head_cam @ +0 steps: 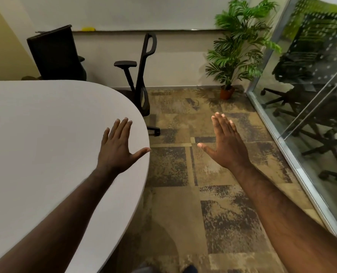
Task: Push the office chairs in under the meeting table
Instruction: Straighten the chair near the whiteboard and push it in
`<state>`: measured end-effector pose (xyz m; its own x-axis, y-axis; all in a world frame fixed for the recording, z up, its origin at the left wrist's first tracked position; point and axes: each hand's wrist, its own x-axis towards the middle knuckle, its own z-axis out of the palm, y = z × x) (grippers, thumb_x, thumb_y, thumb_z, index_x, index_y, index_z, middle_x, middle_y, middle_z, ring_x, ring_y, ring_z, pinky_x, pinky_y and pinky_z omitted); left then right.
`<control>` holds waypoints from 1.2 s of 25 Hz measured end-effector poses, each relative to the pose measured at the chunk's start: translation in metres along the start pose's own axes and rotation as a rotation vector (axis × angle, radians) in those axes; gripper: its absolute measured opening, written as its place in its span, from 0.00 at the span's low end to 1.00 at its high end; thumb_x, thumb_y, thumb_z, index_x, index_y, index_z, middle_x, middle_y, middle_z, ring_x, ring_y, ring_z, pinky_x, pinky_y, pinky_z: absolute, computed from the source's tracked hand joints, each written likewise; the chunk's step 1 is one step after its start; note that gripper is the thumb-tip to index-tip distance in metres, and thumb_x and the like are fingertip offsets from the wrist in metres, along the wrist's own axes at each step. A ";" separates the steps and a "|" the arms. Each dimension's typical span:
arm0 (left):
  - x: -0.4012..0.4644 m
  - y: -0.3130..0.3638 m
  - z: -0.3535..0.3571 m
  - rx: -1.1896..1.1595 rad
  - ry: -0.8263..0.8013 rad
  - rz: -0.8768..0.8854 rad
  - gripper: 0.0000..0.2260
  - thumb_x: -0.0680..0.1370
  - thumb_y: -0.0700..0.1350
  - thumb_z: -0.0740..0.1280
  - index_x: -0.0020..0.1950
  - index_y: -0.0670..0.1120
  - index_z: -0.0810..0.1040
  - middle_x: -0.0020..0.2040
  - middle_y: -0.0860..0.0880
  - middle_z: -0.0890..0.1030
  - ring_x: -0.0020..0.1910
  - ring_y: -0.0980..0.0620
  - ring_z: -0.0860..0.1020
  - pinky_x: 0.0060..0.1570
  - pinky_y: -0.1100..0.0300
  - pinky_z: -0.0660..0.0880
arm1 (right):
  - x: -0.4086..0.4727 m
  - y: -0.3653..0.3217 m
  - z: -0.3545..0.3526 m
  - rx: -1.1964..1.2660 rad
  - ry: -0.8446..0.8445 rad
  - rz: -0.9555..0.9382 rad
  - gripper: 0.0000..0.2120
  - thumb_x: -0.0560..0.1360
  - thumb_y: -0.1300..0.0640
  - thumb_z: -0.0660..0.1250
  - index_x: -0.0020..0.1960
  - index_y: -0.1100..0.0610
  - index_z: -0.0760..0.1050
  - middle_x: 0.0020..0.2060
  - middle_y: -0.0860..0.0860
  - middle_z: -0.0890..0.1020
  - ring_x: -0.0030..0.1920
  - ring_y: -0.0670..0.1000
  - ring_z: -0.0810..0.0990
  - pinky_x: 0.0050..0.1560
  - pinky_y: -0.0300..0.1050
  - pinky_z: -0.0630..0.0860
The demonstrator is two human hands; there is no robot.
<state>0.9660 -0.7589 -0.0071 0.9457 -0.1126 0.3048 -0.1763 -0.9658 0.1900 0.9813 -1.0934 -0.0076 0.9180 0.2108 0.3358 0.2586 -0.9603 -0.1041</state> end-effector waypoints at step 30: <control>0.505 -0.027 0.168 0.002 0.071 -0.255 0.45 0.71 0.76 0.55 0.79 0.49 0.53 0.79 0.48 0.58 0.77 0.52 0.49 0.75 0.45 0.53 | 0.535 0.204 0.188 0.242 -0.088 -0.220 0.42 0.74 0.33 0.56 0.78 0.53 0.45 0.78 0.50 0.50 0.76 0.46 0.44 0.72 0.49 0.53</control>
<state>1.4946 -0.8289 -0.0146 0.9379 0.1508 0.3124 0.0654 -0.9613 0.2676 1.5816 -1.1425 -0.0248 0.8520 0.4332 0.2940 0.5076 -0.8211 -0.2611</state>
